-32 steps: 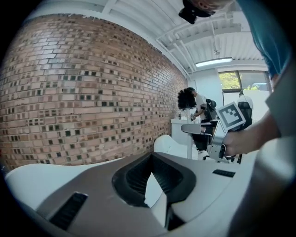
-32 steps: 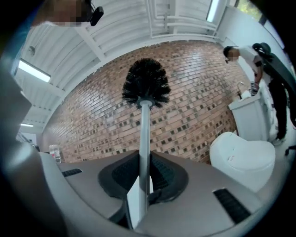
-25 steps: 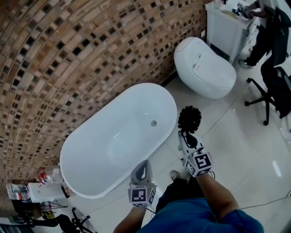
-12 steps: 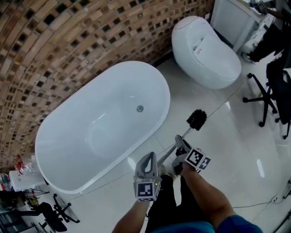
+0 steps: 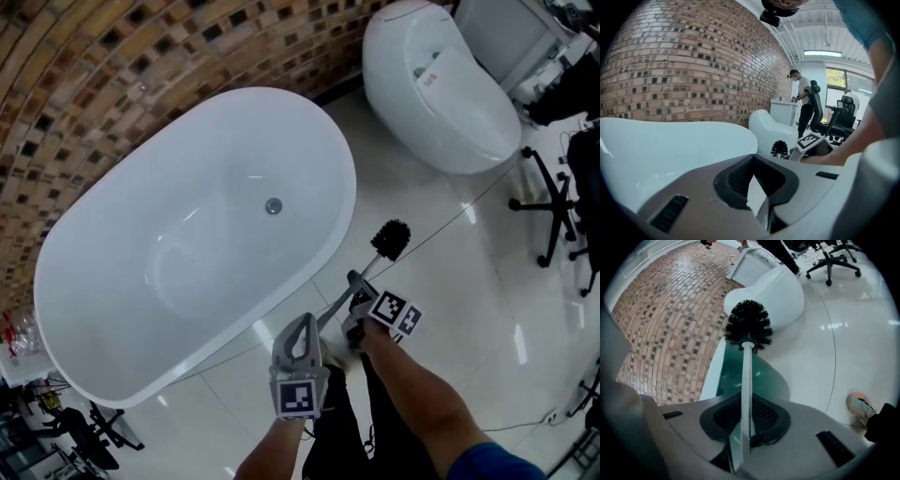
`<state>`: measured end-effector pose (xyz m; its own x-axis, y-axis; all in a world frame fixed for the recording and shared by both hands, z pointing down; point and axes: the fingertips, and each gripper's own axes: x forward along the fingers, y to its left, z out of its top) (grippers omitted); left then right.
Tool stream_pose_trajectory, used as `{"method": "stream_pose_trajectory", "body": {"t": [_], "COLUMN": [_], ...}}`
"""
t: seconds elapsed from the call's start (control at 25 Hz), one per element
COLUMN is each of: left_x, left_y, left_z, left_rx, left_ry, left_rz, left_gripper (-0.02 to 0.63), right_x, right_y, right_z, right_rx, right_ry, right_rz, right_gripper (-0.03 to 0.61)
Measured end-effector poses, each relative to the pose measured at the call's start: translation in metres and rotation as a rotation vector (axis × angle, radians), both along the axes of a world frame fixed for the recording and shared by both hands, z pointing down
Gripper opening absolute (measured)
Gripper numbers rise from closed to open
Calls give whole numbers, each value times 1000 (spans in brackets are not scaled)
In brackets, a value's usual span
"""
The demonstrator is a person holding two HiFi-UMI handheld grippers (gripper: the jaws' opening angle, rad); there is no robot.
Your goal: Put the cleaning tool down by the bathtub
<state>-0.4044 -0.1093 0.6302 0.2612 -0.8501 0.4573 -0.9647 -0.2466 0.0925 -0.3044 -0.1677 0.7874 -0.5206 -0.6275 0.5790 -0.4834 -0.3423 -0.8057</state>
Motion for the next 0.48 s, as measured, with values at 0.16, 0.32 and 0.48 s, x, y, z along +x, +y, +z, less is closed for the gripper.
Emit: {"method": "stream_pose_trajectory", "body": {"t": [0.16,0.32,0.48], "left_x": [-9,-9,8], "left_y": [-13,-19,-18], "left_z": [39,68,93], "left_rx": [9,21,-13], "left_ry": [-8,-16,-44], "left_rz": [13,38,127], "left_gripper": [-2,-2,-2], "right_x": [-13,-26,-28], "right_y": [-7,-6,-11], "right_z": [70,128,170], "right_rx": [-93,-179,-241], "right_ry": [-11,-41,-58], "right_rz": [6,18,40], "right_gripper": [64,64,64]}}
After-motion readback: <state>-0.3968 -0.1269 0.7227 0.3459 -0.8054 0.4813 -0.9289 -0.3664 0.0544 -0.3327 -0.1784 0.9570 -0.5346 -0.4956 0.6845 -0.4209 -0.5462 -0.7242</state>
